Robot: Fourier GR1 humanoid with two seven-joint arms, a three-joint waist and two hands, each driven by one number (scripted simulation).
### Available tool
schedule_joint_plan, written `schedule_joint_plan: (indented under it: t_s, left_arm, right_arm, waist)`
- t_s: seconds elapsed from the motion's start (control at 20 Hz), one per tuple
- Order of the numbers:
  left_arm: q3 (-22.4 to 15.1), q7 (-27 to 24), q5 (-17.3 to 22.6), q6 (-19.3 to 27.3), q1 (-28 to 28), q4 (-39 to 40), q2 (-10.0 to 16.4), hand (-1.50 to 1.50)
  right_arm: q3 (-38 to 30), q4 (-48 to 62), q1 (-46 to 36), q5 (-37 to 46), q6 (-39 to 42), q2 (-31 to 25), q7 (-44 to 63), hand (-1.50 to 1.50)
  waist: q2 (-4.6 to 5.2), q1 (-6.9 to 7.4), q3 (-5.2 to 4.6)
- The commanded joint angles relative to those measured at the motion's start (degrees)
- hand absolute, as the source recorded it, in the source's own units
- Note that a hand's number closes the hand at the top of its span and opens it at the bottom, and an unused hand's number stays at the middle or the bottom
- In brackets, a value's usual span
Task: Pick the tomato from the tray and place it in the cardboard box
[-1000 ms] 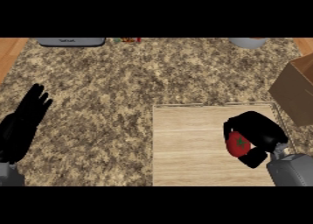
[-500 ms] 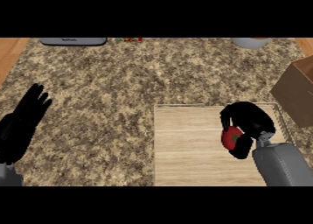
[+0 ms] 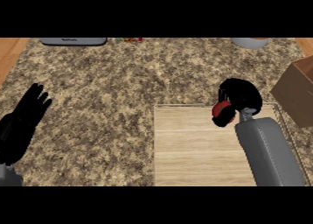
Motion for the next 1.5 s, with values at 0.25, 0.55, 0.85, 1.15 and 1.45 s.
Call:
schedule_joint_plan:
  t_s: [0.25, 0.55, 0.85, 1.15, 1.45]
  left_arm:
    - [2.99, 0.54, 2.45, -2.15, 0.59, 0.26, 2.11, 0.00]
    - [1.09, 1.05, 0.41, -0.04, -0.52, 0.13, 0.27, 0.00]
    - [0.70, -0.29, 0.13, -0.96, -0.25, 0.59, -0.15, 0.00]
    - [0.72, -0.73, -0.62, -0.43, 0.79, 0.00, -1.06, 0.00]
    - [0.01, -1.52, -2.12, 0.32, -0.11, 1.73, -1.83, 0.00]
  right_arm:
    - [1.90, -15.01, -4.84, 1.84, 1.11, 0.27, 5.56, 1.50]
    - [0.70, -27.58, -8.97, 5.21, 0.89, 1.50, 15.11, 1.50]
    - [-6.19, -30.60, -10.65, 4.71, 2.09, -3.87, 17.21, 1.50]
    - [-8.97, -26.92, -15.36, 5.04, 4.86, -7.78, 20.27, 1.50]
    - [-15.13, -15.39, -10.22, 1.88, -3.49, -16.48, 7.27, 1.50]
  waist:
    - [-0.45, -0.82, 0.00]
    - [-0.43, -1.02, 0.00]
    - [-0.21, -0.87, 0.02]
    - [-0.17, -0.50, 0.00]
    - [0.08, -0.39, 0.03]
